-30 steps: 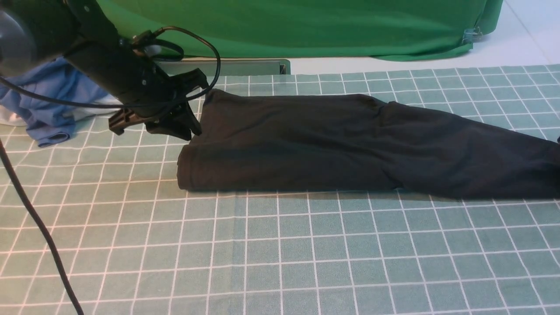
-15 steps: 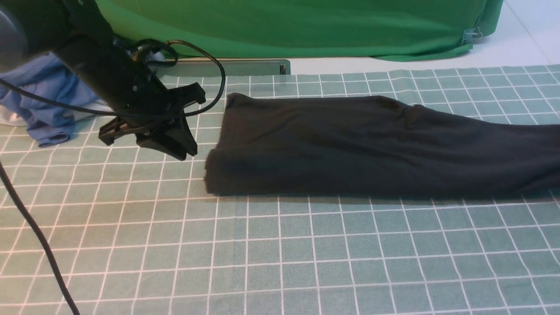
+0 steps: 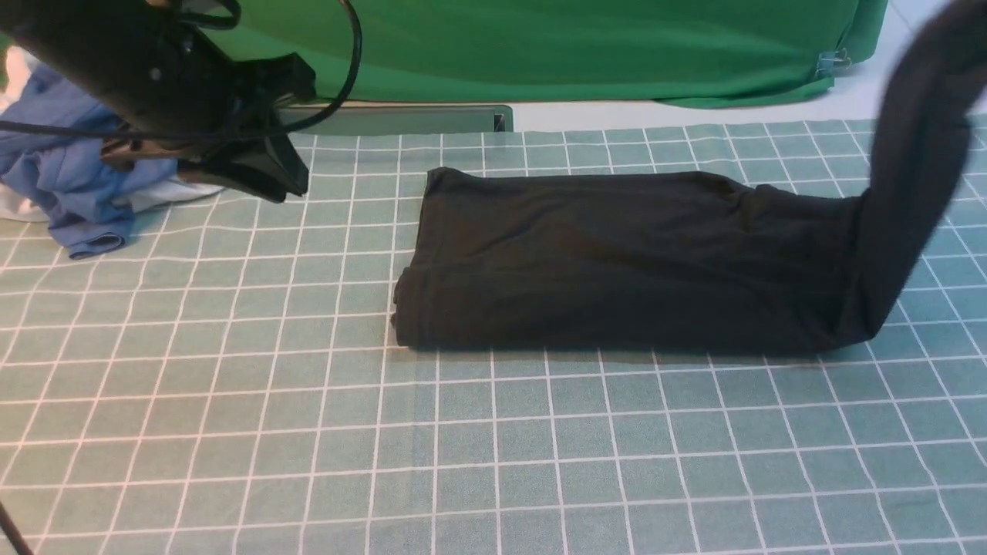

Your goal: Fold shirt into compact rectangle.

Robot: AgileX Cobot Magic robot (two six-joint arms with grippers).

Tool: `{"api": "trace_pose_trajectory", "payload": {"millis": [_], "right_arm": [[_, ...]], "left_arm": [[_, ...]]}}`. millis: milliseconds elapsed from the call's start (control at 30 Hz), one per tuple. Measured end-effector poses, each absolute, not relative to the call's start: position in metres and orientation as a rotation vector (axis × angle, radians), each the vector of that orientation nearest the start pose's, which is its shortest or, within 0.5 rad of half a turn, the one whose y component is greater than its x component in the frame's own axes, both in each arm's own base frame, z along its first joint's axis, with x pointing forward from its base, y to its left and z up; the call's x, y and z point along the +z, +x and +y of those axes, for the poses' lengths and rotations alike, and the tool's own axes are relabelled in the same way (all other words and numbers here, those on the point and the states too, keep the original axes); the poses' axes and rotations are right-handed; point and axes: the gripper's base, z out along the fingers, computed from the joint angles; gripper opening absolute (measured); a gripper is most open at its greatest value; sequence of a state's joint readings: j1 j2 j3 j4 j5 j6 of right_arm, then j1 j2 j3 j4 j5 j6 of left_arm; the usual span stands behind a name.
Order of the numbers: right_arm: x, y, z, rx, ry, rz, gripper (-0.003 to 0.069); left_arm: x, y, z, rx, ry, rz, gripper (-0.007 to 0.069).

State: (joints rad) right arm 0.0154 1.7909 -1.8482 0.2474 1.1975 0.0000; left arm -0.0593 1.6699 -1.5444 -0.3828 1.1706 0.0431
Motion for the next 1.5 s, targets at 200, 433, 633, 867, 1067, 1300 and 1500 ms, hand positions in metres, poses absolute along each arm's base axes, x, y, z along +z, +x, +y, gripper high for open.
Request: {"api": "trace_pose_trajectory", "payload": {"millis": [200, 433, 633, 867, 1067, 1300, 1500], "right_arm": [[0.345, 0.398, 0.149, 0.498, -0.163, 2.547, 0.0064], [0.3, 0.404, 0.257, 0.621, -0.308, 2.356, 0.0097], [0.259, 0.398, 0.302, 0.651, -0.376, 2.352, 0.0223], [0.261, 0.393, 0.296, 0.634, -0.4, 2.456, 0.0431], [0.315, 0.389, 0.245, 0.568, -0.428, 2.607, 0.0493], [0.337, 0.379, 0.164, 0.459, -0.347, 2.71, 0.0499], [0.277, 0.362, 0.124, 0.321, -0.283, 2.957, 0.05]], "left_arm": [[0.331, 0.349, -0.037, -0.541, -0.038, 2.758, 0.0107], [0.331, 0.35, -0.036, -0.569, -0.051, 2.751, 0.0107], [0.332, 0.351, -0.036, -0.575, -0.059, 2.731, 0.0107], [0.333, 0.353, -0.036, -0.571, -0.076, 2.71, 0.0108], [0.331, 0.353, -0.036, -0.574, -0.083, 2.713, 0.012], [0.28, 0.338, -0.048, -0.704, -0.188, 2.83, 0.0186], [0.248, 0.322, -0.082, -0.706, -0.126, 2.906, 0.0293]]}}
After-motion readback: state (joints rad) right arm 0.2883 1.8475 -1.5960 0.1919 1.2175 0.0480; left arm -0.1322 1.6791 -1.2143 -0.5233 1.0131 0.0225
